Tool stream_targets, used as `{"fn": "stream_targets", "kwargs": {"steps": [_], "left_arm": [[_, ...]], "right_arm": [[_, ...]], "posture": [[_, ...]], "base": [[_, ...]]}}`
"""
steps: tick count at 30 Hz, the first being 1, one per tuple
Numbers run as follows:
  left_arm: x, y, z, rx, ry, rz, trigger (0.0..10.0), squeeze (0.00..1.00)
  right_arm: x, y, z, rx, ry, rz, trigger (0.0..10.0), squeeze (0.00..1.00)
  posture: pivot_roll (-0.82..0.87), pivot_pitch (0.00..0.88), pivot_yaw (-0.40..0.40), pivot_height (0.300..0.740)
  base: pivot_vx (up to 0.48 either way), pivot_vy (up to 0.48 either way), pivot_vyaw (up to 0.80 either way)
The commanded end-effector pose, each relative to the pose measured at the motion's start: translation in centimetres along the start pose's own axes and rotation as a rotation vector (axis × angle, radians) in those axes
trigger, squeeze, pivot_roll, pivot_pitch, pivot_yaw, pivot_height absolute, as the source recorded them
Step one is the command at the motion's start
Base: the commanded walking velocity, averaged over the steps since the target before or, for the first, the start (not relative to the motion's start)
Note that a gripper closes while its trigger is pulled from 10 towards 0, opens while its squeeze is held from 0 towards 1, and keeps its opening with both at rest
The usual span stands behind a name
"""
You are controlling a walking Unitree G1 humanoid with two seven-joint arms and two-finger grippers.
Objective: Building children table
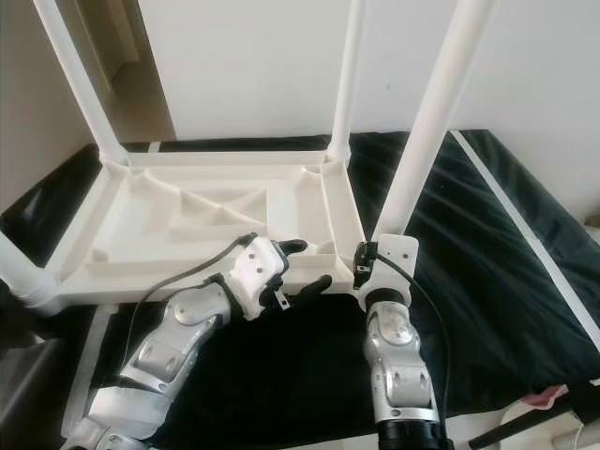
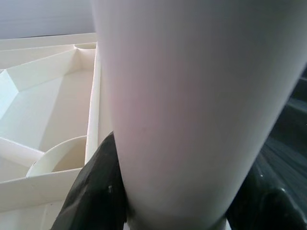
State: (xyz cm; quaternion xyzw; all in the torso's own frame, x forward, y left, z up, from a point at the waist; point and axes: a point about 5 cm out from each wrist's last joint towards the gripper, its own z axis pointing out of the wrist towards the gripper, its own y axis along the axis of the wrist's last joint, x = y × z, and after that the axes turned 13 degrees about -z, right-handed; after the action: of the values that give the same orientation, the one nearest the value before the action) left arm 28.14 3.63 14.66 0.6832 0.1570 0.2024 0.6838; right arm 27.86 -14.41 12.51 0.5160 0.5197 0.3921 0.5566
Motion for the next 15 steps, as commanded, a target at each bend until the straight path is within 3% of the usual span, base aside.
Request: {"fn": "stream_targets", "kwargs": {"steps": [1,12,13,15], "left_arm": [[0.1,-0.1,0.2,0.002,0.022,-0.013,10.0,0.00],[0.2,0.0,0.3,-0.005,0.025,-0.012,10.0,0.00],[0.2,-0.1,0.3,-0.005,0.025,-0.011,10.0,0.00],[0.2,-0.1,0.3,-0.005,0.026,-0.011,10.0,0.00]], "right_arm": [[1.1,-2.6,-0.8,0.144,0.030,0.013,10.0,0.00],[1.3,-1.9,-0.9,0.121,0.027,-0.014,10.0,0.00],[1.2,-1.7,-0.8,0.102,0.033,-0.028,10.0,1.00],[1.2,-1.5,-0.8,0.082,0.039,-0.039,10.0,1.00]], "posture": [[-0.03,0.001,-0.004,0.740],[-0.02,0.000,-0.012,0.740],[-0.02,0.000,-0.011,0.740],[-0.02,0.000,-0.010,0.740]], "base": [[0.000,0.000,0.00],[0.000,0.000,0.00],[0.000,0.000,0.00],[0.000,0.000,0.00]]}}
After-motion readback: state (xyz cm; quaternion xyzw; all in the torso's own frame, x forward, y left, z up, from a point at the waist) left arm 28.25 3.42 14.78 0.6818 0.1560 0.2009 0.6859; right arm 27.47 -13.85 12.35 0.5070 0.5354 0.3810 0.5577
